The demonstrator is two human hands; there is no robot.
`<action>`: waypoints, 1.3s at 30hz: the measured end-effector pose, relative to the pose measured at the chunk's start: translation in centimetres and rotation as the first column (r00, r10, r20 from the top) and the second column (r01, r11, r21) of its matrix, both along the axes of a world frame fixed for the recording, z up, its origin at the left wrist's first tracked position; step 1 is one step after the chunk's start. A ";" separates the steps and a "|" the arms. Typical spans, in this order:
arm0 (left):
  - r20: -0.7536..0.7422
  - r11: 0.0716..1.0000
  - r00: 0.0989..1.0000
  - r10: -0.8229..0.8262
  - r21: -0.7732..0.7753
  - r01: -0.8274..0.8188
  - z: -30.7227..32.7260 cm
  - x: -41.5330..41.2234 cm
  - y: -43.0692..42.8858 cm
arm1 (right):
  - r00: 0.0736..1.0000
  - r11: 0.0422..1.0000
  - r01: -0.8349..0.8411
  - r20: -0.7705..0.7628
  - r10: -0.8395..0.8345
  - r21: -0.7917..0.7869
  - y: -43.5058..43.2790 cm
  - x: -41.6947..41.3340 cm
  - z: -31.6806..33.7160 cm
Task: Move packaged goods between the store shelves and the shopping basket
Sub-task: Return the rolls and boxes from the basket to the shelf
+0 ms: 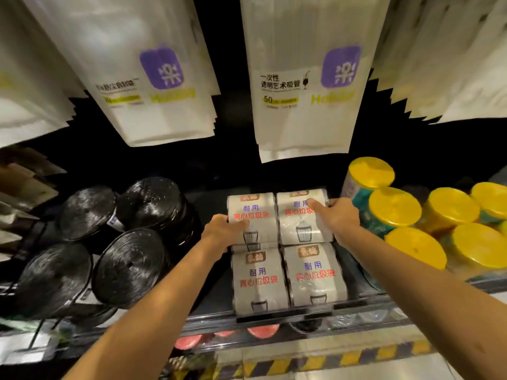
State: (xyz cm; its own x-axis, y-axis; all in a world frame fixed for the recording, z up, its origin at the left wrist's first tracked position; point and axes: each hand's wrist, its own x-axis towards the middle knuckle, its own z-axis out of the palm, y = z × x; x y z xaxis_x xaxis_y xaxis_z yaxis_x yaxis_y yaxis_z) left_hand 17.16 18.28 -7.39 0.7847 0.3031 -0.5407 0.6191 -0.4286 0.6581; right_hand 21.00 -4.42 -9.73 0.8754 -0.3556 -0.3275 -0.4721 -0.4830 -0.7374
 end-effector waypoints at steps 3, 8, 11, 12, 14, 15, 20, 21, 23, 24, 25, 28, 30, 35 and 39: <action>0.001 0.995 0.998 -0.055 0.089 0.055 0.0 -0.5 0.1 | 0.999 0.996 -0.036 -0.015 0.035 -0.085 0.4 -0.4 0.3; 0.115 0.962 0.986 -0.119 0.260 0.086 2.1 -2.1 -0.3 | 0.983 0.936 -0.172 0.008 0.184 -0.307 1.2 -1.5 2.3; 0.153 0.932 0.968 -0.200 0.336 0.140 3.9 -3.7 -0.7 | 0.963 0.903 -0.237 0.038 0.268 -0.358 1.5 -2.7 4.2; 0.159 0.923 0.958 -0.239 0.342 0.173 4.7 -4.3 -1.0 | 0.955 0.887 -0.257 0.043 0.295 -0.383 1.5 -3.2 5.1; 0.162 0.910 0.941 -0.297 0.347 0.227 6.1 -5.3 -1.4 | 0.941 0.863 -0.289 0.042 0.335 -0.415 1.5 -4.2 7.1; 0.151 0.905 0.939 -0.309 0.349 0.242 6.7 -5.7 -1.5 | 0.932 0.857 -0.314 0.040 0.360 -0.408 1.4 -4.6 8.0; 0.093 0.904 0.943 -0.320 0.329 0.274 9.6 -8.1 -2.1 | 0.849 0.814 -0.489 0.044 0.527 -0.314 1.5 -7.4 11.4; 0.097 0.906 0.945 -0.313 0.329 0.266 10.0 -8.7 -2.2 | 0.826 0.792 -0.527 0.030 0.562 -0.308 1.7 -8.0 11.9; 0.109 0.920 0.954 -0.278 0.317 0.231 11.0 -10.2 -2.3 | 0.770 0.738 -0.602 0.019 0.637 -0.304 2.2 -9.0 12.8; 0.118 0.924 0.959 -0.257 0.321 0.208 11.4 -10.9 -2.3 | 0.738 0.708 -0.638 0.024 0.675 -0.302 2.5 -9.4 13.2; 0.128 0.924 0.962 -0.240 0.334 0.186 11.8 -11.6 -2.3 | 0.706 0.681 -0.672 0.025 0.708 -0.290 2.9 -9.7 13.6; 0.151 0.914 0.974 -0.167 0.393 0.096 13.2 -14.2 -2.1 | 0.611 0.600 -0.750 0.059 0.790 -0.278 4.1 -10.7 14.5; 0.144 0.918 0.985 -0.097 0.395 0.033 13.6 -16.2 -1.9 | 0.558 0.556 -0.791 0.073 0.827 -0.256 4.9 -11.6 15.0; 0.129 0.901 0.982 0.135 0.398 -0.176 14.0 -23.6 -2.1 | 0.312 0.301 -0.883 0.028 0.950 -0.360 7.2 -15.6 15.7; 0.127 0.831 0.945 0.302 0.451 -0.326 14.8 -31.3 -2.4 | 0.098 0.108 -0.925 0.047 0.994 -0.365 9.7 -20.7 16.0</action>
